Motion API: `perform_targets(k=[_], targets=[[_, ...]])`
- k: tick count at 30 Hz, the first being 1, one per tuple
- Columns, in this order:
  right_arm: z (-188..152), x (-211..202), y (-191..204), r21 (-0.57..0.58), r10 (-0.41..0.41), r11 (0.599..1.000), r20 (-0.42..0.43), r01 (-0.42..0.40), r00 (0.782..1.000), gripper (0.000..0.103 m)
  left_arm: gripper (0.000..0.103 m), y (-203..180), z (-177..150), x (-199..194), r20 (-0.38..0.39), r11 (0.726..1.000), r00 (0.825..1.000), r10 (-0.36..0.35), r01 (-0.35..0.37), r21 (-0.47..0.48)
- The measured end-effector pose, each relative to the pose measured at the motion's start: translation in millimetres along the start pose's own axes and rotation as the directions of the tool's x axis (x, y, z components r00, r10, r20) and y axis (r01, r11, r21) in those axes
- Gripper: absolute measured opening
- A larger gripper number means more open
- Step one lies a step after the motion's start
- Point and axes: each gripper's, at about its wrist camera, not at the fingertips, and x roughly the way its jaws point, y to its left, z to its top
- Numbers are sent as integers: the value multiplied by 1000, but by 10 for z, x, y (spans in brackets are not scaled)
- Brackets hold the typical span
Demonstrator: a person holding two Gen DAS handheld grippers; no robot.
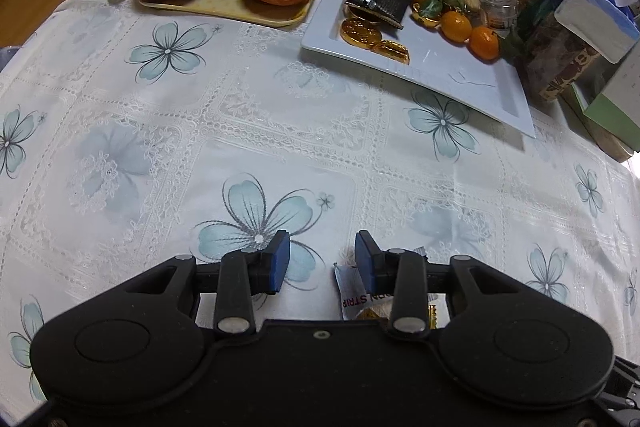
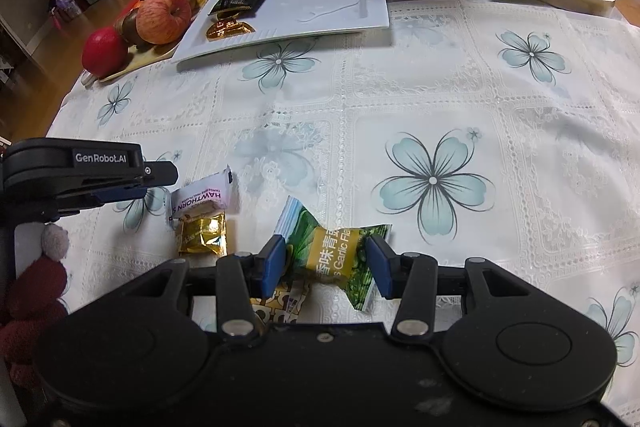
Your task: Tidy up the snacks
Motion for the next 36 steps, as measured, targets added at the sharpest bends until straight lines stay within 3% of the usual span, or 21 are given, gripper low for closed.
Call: perform_targets(k=[4, 9, 23, 29, 33, 36], targets=[[0, -1, 4, -1, -1, 1000, 0, 1, 1000, 49, 45, -13, 24, 65, -22, 1000, 1000, 21, -21, -12], [4, -5, -1, 0, 2, 1000, -6, -2, 1000, 49, 44, -130, -33, 58, -38, 997, 998, 42, -39, 70], [-81, -81, 70, -67, -11, 998, -65, 6, 998, 46, 44, -348, -332, -98, -175, 972, 984, 23, 19, 235], [-196, -102, 18, -37, 47, 998, -172, -54, 984, 24, 43, -439, -509, -157, -238, 956, 971, 6, 64, 286], [-256, -110, -87, 74, 135, 990, -246, -120, 960, 23, 43, -463, -550, -219, -272, 953, 962, -33, 112, 281], [-268, -139, -137, 132, 163, 982, -258, -132, 952, 23, 43, -448, -512, -293, -260, 958, 964, -55, 124, 257]])
